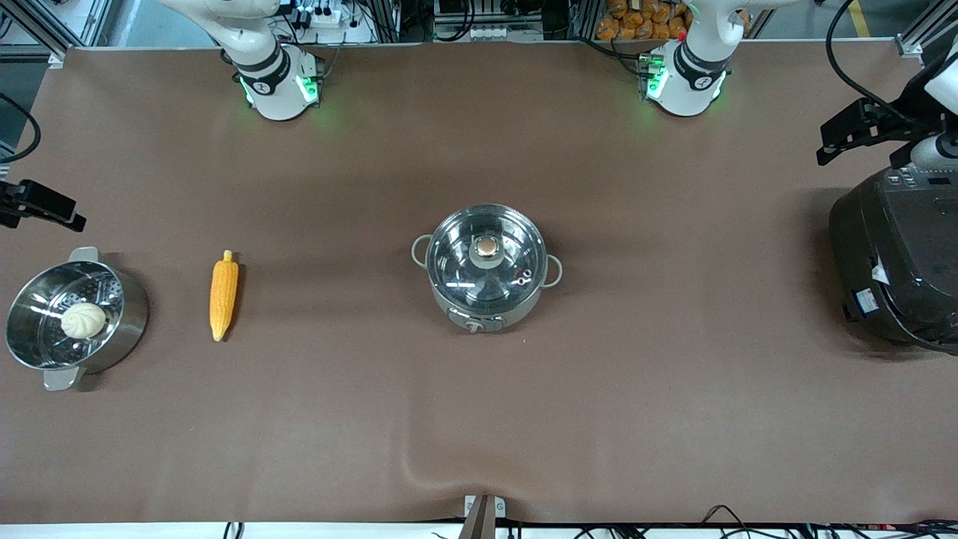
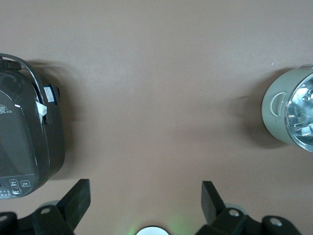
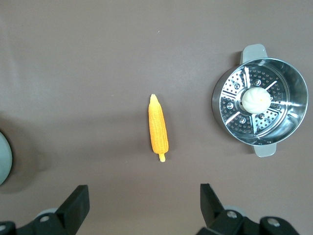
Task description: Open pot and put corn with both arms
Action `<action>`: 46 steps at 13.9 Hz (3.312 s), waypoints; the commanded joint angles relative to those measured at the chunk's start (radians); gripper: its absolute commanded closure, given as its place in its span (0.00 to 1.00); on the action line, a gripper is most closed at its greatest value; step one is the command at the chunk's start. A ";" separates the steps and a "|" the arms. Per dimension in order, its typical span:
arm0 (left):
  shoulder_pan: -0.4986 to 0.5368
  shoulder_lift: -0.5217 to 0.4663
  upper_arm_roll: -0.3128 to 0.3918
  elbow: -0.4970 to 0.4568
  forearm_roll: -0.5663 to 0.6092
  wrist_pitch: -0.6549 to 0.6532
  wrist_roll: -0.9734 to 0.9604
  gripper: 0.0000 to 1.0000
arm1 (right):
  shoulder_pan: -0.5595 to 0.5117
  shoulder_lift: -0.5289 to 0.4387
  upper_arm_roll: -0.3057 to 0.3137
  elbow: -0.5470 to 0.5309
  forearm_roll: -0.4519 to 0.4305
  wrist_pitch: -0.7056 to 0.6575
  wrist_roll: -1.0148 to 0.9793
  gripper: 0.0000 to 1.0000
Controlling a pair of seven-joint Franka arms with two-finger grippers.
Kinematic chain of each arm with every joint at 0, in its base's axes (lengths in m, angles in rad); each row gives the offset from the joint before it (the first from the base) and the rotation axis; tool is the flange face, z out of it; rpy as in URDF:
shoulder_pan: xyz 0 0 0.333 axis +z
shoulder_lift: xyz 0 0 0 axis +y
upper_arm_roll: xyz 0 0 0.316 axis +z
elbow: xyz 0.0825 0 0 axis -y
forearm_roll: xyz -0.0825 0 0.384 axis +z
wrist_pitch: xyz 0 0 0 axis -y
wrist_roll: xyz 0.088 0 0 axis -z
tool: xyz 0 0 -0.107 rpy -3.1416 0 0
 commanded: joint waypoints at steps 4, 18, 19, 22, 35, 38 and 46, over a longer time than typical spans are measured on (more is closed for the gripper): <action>0.019 -0.012 -0.009 -0.002 -0.014 -0.012 0.016 0.00 | -0.004 -0.056 0.008 -0.091 -0.001 0.051 -0.006 0.00; -0.010 0.121 -0.019 0.002 -0.036 0.028 -0.012 0.00 | -0.004 -0.055 0.009 -0.099 -0.001 0.029 -0.003 0.00; -0.033 0.141 -0.026 0.004 -0.040 0.033 -0.047 0.00 | -0.004 -0.056 0.009 -0.110 0.002 0.031 -0.003 0.00; -0.107 0.202 -0.026 0.025 -0.040 0.054 -0.154 0.00 | -0.004 -0.056 0.009 -0.114 0.002 0.037 -0.003 0.00; -0.534 0.431 -0.022 0.041 -0.027 0.414 -0.711 0.00 | 0.016 0.069 0.008 -0.461 0.004 0.499 -0.006 0.00; -0.639 0.510 -0.015 0.054 0.000 0.511 -0.772 0.00 | 0.016 0.180 0.008 -0.478 0.001 0.572 -0.006 0.00; -0.739 0.639 -0.016 0.091 0.167 0.579 -0.986 0.00 | 0.004 0.342 0.006 -0.605 -0.012 0.864 -0.081 0.00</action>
